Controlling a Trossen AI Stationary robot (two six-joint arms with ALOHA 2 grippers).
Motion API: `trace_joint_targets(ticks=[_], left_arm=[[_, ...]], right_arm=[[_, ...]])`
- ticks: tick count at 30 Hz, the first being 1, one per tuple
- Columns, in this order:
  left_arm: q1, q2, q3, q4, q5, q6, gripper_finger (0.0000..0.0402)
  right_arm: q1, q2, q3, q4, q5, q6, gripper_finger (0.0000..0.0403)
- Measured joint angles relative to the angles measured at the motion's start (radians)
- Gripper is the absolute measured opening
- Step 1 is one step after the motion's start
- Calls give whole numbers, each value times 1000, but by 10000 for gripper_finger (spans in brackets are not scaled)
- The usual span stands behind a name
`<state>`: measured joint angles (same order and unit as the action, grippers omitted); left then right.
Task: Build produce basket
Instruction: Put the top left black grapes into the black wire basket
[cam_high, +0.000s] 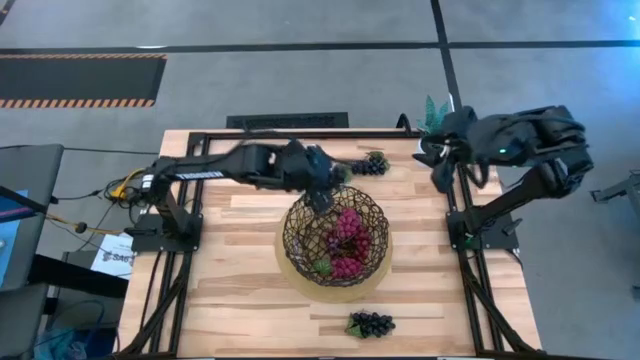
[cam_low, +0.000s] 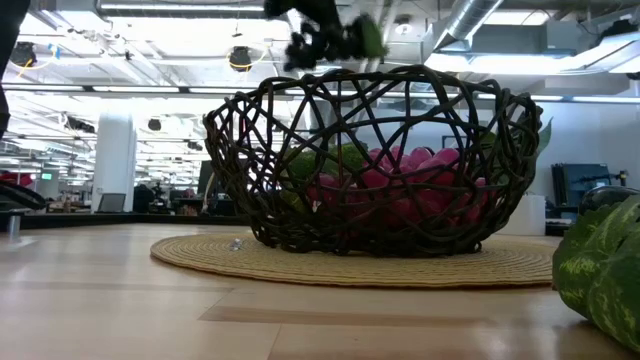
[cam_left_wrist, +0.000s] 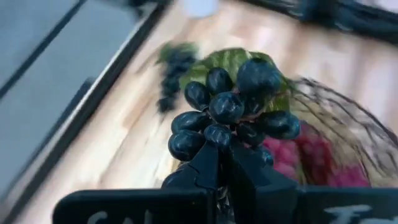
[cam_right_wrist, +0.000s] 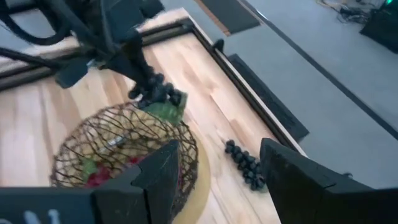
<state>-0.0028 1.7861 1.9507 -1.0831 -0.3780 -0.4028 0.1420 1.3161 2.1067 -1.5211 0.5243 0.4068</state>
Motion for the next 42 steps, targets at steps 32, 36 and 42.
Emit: trace_joint_targets(ticks=[32,36,42], left_arm=[[14,264,-73,70,163,-271,0],[46,264,-73,78,196,-268,0],[59,283,-72,96,250,-262,0]], right_arm=[[-197,37,1,-50,-3,-105,239],[-197,37,1,-50,-3,-117,239],[-197,37,1,-50,-3,-119,239]])
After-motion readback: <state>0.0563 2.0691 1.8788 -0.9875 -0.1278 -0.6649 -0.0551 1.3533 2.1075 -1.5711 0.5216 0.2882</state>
